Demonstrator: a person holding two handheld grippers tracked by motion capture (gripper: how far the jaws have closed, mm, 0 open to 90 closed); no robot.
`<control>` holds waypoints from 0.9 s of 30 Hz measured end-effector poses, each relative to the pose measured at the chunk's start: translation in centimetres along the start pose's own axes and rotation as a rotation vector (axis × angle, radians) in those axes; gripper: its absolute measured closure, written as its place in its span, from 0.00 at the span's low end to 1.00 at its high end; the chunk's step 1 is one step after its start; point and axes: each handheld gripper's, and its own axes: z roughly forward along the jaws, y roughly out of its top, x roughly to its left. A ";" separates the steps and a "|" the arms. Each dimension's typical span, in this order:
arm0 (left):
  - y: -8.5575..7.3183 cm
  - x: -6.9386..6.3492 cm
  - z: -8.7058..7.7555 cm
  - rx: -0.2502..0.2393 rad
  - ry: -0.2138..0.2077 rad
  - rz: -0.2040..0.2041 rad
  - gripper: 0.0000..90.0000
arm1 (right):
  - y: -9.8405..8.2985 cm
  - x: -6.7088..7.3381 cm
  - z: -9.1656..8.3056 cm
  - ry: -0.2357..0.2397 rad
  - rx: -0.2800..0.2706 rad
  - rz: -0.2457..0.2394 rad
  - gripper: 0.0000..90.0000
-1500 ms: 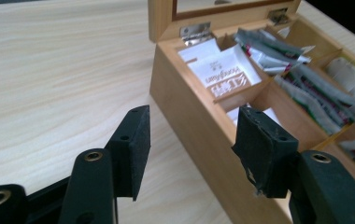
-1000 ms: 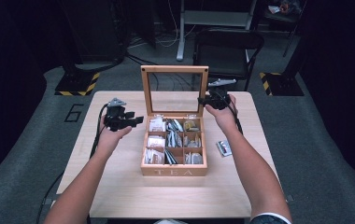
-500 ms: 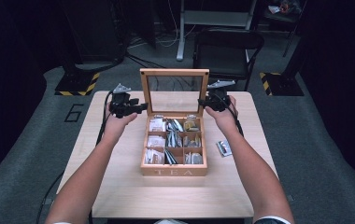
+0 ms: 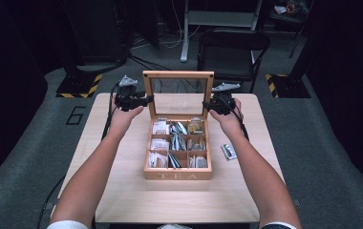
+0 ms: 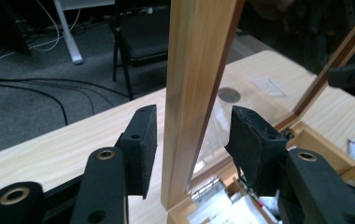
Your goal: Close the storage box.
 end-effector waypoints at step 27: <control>0.3 0.2 0.1 0.018 -0.014 -0.012 0.70 | 1.6 0.2 -1.8 0.035 -0.062 0.022 0.62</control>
